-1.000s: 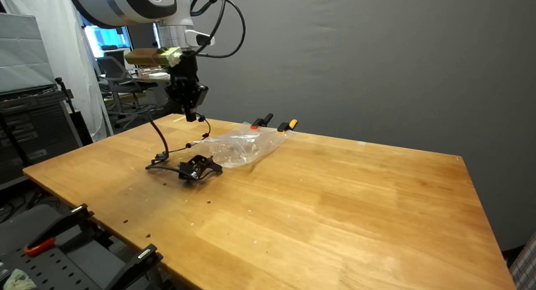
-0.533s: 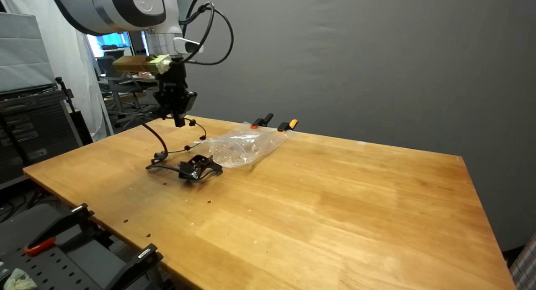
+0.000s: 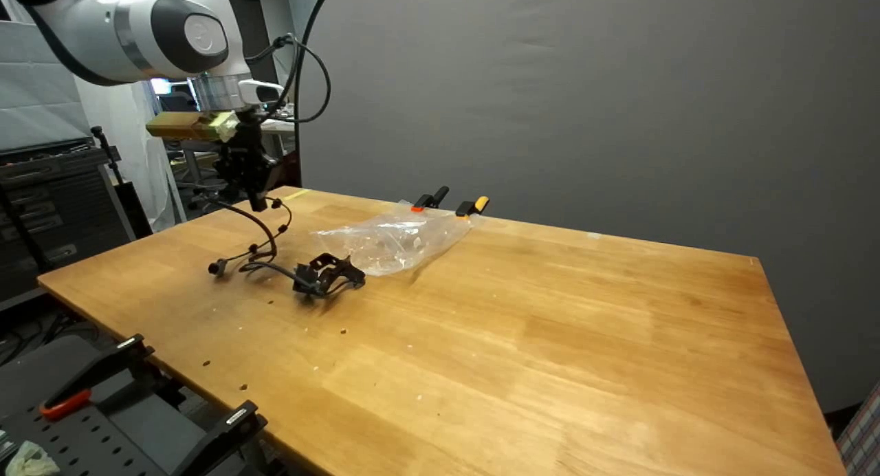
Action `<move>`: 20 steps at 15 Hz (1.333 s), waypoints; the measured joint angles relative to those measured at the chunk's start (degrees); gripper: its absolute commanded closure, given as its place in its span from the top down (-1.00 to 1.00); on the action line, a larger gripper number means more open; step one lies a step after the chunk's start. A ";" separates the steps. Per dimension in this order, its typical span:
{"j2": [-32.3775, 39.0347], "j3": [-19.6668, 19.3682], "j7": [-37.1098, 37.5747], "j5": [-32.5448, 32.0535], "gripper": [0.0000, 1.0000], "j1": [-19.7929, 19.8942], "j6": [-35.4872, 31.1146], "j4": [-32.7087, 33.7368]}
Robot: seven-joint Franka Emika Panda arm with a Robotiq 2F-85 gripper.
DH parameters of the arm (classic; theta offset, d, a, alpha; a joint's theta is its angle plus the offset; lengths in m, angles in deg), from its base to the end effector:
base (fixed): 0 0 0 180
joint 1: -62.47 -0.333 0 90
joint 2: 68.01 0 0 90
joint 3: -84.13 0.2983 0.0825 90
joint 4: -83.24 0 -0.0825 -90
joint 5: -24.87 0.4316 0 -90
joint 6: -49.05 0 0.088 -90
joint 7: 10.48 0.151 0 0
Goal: Take the black object out of the plastic and put it on the table
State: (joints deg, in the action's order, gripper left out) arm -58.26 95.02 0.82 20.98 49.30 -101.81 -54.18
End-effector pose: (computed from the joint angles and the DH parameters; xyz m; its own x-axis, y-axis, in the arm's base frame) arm 0.4850 0.2216 0.1518 0.9597 0.2727 0.0678 0.2739 -0.9617 -0.0084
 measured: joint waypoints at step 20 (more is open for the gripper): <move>9.56 -22.96 16.85 -32.40 1.00 -14.61 -20.67 10.26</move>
State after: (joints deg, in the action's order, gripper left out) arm -48.70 72.05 17.67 -11.41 34.69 -122.48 -43.93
